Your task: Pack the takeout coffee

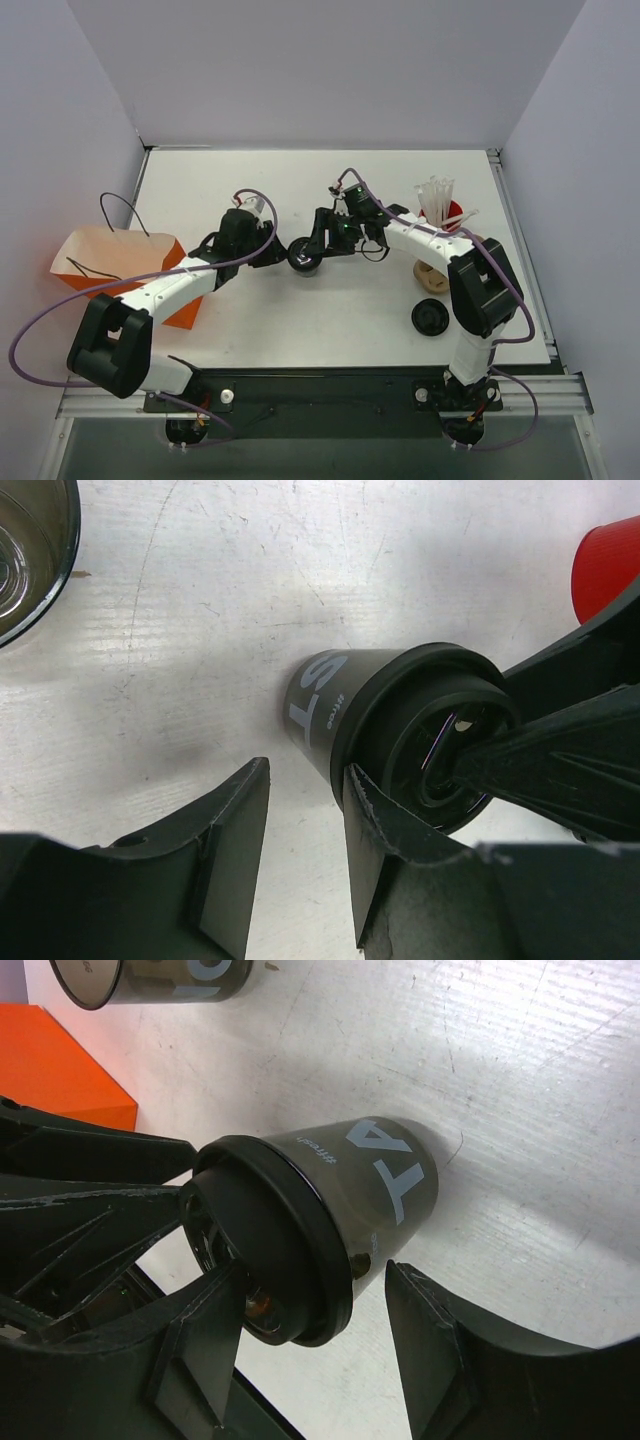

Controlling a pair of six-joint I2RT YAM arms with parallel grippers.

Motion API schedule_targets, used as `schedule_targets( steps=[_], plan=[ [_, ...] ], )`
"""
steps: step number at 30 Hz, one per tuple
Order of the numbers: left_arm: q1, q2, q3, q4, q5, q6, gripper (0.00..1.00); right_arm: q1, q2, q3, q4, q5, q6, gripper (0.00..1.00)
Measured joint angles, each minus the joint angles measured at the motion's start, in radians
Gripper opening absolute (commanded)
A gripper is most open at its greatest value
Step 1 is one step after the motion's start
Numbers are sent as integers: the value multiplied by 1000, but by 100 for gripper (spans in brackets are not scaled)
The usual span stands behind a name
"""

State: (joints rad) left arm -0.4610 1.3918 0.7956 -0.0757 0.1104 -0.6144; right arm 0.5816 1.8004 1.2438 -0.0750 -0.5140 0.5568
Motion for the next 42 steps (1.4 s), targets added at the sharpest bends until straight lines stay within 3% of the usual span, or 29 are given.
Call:
schedule_targets(
  steps=[35, 42],
  plan=[
    [6, 10, 99, -9, 17, 44, 52, -64, 19, 73, -87, -6, -35, 56],
    [6, 40, 144, 0, 43, 69, 52, -79, -3, 72, -89, -6, -35, 48]
  ],
)
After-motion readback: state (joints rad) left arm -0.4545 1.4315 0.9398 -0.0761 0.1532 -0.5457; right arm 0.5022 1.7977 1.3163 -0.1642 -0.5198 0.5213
